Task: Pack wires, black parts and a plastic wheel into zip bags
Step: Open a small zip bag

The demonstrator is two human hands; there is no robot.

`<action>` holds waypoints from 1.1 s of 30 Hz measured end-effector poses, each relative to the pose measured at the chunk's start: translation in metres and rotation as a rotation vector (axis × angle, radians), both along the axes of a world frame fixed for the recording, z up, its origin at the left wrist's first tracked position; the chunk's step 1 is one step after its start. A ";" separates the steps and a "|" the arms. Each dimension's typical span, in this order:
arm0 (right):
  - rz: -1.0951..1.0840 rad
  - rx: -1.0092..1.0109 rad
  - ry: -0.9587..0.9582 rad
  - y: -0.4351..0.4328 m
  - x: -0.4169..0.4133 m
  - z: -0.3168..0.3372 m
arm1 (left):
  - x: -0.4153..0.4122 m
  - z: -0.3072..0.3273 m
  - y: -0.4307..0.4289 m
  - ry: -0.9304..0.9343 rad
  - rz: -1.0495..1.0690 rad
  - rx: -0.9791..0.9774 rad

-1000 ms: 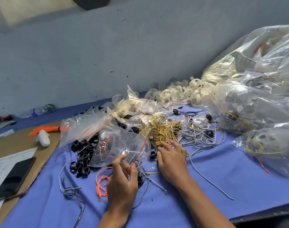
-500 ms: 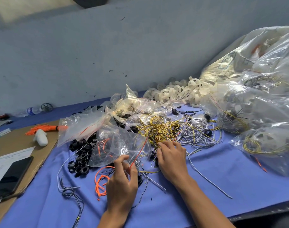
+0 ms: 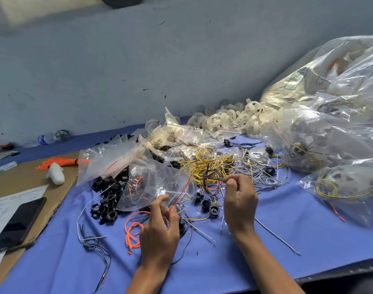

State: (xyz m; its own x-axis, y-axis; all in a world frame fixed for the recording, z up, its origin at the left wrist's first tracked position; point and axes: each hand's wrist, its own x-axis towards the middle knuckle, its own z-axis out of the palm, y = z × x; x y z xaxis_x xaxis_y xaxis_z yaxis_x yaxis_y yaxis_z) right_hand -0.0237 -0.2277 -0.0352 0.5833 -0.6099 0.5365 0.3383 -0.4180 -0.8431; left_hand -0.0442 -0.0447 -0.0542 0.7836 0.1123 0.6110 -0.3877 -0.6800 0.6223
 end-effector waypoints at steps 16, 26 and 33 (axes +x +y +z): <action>-0.056 -0.358 0.553 -0.001 -0.003 -0.019 | -0.002 0.003 0.000 -0.028 -0.010 0.010; -0.093 -0.439 0.601 -0.002 0.001 -0.018 | -0.002 0.003 0.001 -0.058 -0.027 0.031; -0.203 -0.281 0.125 0.002 -0.004 -0.011 | -0.002 0.002 0.001 -0.039 -0.015 0.029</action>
State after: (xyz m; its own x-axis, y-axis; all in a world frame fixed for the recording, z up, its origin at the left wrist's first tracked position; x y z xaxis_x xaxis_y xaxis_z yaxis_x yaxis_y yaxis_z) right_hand -0.0277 -0.2258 -0.0459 0.5369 -0.5590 0.6318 0.1261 -0.6874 -0.7153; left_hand -0.0467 -0.0440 -0.0517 0.7607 0.0826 0.6438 -0.4213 -0.6918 0.5865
